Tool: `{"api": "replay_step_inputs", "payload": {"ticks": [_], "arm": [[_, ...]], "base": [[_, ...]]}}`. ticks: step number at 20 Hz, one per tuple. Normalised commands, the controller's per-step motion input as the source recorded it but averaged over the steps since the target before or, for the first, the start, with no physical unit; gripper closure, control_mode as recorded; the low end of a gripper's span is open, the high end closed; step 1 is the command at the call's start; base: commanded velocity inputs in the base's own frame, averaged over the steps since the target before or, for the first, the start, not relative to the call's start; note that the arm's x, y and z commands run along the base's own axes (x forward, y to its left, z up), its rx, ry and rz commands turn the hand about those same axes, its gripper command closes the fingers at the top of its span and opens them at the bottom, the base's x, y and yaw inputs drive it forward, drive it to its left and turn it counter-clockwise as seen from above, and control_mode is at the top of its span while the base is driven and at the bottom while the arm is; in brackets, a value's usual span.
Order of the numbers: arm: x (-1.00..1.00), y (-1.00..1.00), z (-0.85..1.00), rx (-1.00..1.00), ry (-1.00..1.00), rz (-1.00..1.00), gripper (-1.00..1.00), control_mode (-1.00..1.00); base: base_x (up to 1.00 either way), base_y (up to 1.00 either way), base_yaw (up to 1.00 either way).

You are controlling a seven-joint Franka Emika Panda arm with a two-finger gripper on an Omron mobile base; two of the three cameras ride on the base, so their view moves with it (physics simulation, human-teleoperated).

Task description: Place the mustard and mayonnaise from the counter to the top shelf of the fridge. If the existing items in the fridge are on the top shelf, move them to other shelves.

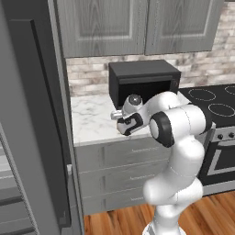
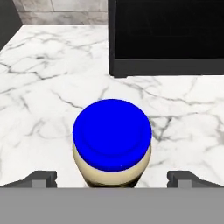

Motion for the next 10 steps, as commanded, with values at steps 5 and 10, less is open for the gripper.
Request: {"api": "replay_step_inputs", "payload": {"ticks": [5, 10], "arm": [[0.29, 0.04, -0.21, 0.0, 0.0, 0.0, -1.0, -1.0], [0.25, 0.0, -0.2, 0.0, 0.0, 0.0, -1.0, -1.0]], "base": [[0.0, 0.0, 0.0], [0.0, 0.0, 0.0]]}}
